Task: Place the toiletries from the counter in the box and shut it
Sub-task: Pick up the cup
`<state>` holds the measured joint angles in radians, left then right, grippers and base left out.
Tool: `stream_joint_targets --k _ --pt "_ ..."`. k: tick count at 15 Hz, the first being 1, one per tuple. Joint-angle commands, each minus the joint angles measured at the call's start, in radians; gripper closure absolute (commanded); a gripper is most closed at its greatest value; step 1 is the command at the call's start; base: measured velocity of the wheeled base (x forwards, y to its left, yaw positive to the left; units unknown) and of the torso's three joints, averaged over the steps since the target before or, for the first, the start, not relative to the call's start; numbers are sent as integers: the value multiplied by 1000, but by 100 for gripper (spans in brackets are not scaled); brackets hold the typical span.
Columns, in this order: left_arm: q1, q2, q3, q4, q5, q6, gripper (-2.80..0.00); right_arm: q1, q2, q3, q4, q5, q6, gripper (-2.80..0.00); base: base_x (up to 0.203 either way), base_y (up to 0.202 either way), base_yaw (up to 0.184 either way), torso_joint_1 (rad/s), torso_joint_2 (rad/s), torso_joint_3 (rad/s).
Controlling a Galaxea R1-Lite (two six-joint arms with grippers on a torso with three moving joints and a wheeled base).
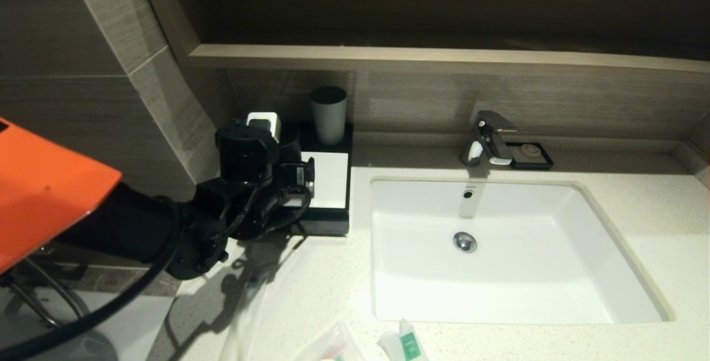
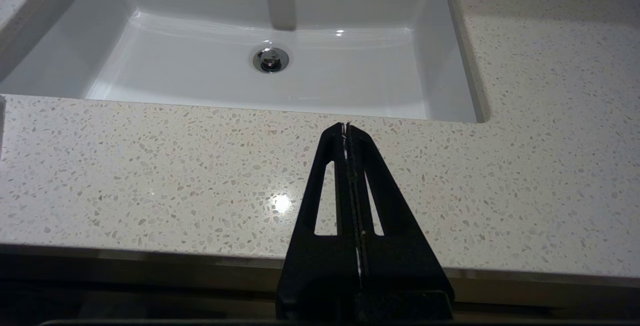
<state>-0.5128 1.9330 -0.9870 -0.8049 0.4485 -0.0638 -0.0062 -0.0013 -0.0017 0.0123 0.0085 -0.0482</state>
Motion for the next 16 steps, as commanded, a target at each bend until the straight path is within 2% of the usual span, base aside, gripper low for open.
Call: stream_joint_targets --k 1,8,9,16 --pt "0 -6 -1 -5 6 -1 -280 0 0 0 0 1 -1 0 0 0 0 0 0 0" --pt "0 -4 -10 -5 9 6 -280 0 1 0 0 2 -1 0 0 0 0 0 0 0" --pt "0 -5 -12 -5 9 6 0 0 1 0 0 1 -1 0 0 0 0 0 0 0" --pt "2 -6 -22 -7 9 6 0 0 0 0 0 1 -1 0 0 0 0 0 0 0"
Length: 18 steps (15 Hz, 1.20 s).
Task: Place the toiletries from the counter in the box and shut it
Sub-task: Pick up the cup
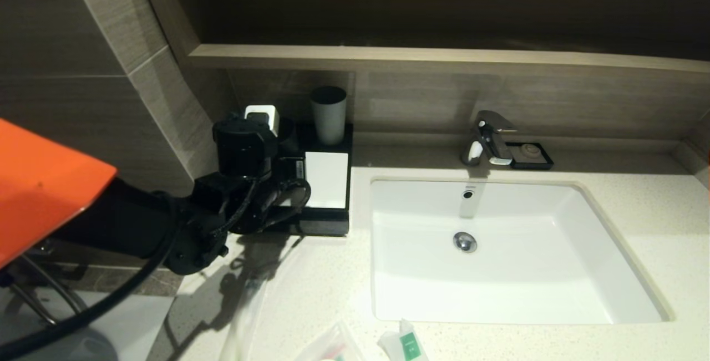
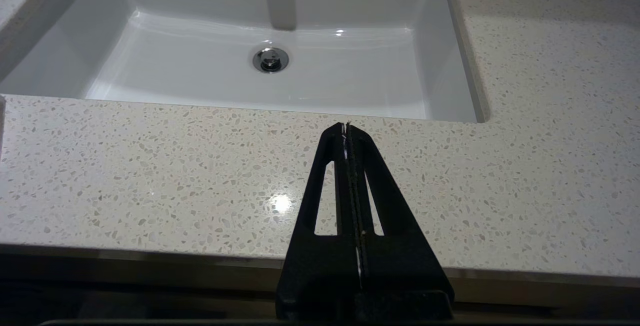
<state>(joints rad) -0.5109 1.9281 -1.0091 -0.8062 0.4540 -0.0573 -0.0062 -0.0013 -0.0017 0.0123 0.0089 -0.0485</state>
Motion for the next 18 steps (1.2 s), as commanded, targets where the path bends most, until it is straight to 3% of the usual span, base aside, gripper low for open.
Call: stream_joint_targets --k 1,10,18 --pt "0 -3 0 -5 3 -1 0 0 0 0 0 0 -1 0 0 0 0 0 0 0" --pt "37 -9 -44 -4 2 7 0 0 0 0 0 0 -1 0 0 0 0 0 0 0" --pt "71 62 -160 -4 2 83 0 0 0 0 0 0 -1 0 0 0 0 0 0 0"
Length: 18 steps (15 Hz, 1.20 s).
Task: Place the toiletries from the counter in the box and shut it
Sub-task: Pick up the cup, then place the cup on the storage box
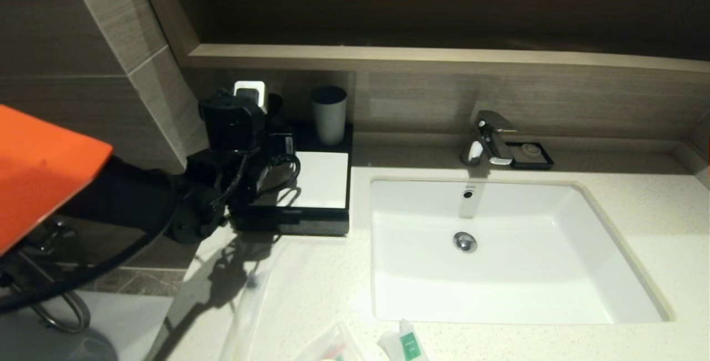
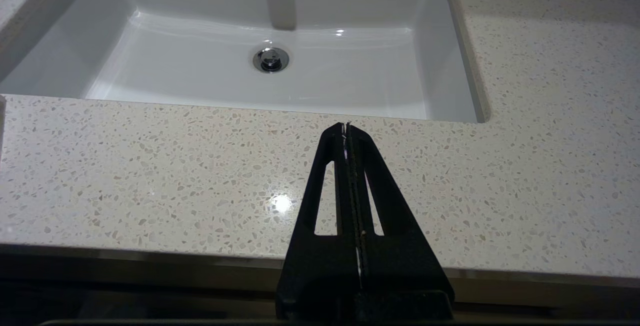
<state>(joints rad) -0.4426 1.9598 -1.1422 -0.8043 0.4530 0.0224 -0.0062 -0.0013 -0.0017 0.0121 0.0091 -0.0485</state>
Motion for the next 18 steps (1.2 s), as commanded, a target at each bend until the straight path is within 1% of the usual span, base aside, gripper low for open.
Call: stream_joint_targets --k 1,9,11,18 --pt "2 44 -44 -6 3 3 0 0 0 0 0 0 -1 0 0 0 0 0 0 0" --pt "10 115 -130 -23 3 4 0 0 0 0 0 1 -1 0 0 0 0 0 0 0" --pt "22 127 -152 -22 3 4 0 0 0 0 0 0 -1 0 0 0 0 0 0 0" --pt "33 150 -173 -24 4 4 0 0 0 0 0 0 -1 0 0 0 0 0 0 0"
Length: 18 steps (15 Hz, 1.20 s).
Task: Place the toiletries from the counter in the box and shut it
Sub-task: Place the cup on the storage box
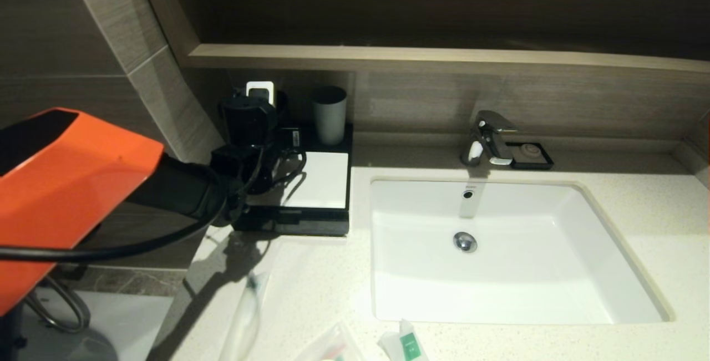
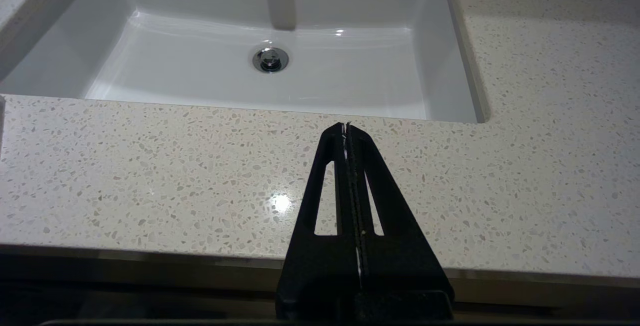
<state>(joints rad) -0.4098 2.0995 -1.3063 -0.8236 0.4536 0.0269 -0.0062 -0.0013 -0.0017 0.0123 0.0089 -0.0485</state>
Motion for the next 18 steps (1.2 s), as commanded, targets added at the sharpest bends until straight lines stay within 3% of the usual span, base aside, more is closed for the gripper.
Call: stream_joint_targets --k 1,18 --pt "1 14 -20 -5 4 0 0 0 0 0 0 2 -1 0 0 0 0 0 0 0" --pt "11 78 -121 -5 38 -1 0 0 0 0 0 2 -1 0 0 0 0 0 0 0"
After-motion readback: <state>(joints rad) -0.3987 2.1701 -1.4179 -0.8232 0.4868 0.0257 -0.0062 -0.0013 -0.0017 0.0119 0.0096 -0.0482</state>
